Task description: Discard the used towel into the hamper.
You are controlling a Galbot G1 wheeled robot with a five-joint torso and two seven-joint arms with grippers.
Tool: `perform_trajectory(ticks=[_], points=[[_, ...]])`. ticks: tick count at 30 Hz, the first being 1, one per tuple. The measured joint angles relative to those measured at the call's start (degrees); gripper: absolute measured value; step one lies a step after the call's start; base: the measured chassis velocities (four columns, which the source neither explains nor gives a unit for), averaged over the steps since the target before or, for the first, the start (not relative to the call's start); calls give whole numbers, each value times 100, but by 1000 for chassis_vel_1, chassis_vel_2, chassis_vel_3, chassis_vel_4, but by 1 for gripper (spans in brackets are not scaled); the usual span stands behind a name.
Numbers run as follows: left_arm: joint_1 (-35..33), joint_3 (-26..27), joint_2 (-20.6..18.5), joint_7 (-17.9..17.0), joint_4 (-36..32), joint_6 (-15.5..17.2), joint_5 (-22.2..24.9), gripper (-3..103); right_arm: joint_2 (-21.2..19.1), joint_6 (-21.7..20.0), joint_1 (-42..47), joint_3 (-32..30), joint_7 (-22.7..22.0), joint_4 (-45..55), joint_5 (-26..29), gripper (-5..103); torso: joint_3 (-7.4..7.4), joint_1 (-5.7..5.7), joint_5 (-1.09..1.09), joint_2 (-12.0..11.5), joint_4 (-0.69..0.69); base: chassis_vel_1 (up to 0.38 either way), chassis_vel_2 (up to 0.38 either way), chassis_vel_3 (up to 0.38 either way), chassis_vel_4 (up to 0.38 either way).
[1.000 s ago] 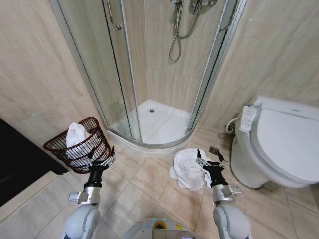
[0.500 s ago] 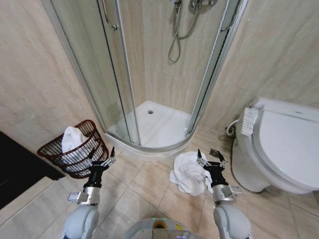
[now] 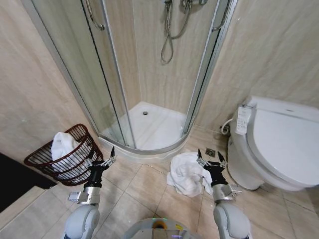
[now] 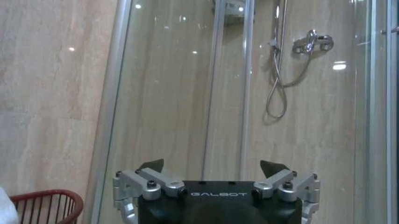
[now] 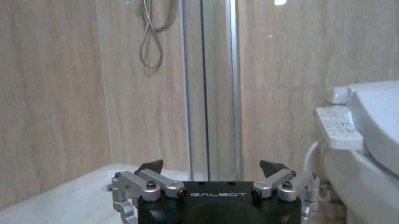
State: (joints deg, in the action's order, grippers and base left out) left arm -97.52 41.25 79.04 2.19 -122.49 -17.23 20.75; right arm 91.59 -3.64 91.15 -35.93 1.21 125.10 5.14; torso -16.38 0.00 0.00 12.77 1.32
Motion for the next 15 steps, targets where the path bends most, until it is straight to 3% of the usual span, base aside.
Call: perform_trajectory(ticks=[7, 15], points=[[37, -26, 17, 0, 69, 18, -37, 100, -201, -98, -309, -85, -35, -473, 132, 100, 0, 0, 1, 0, 1, 0, 0, 0, 0], [48, -96, 73, -2, 112, 23, -142, 100, -528, -547, -759, -207, 231, -1175, 337, 100, 0, 0, 1, 0, 1, 0, 0, 0, 0]])
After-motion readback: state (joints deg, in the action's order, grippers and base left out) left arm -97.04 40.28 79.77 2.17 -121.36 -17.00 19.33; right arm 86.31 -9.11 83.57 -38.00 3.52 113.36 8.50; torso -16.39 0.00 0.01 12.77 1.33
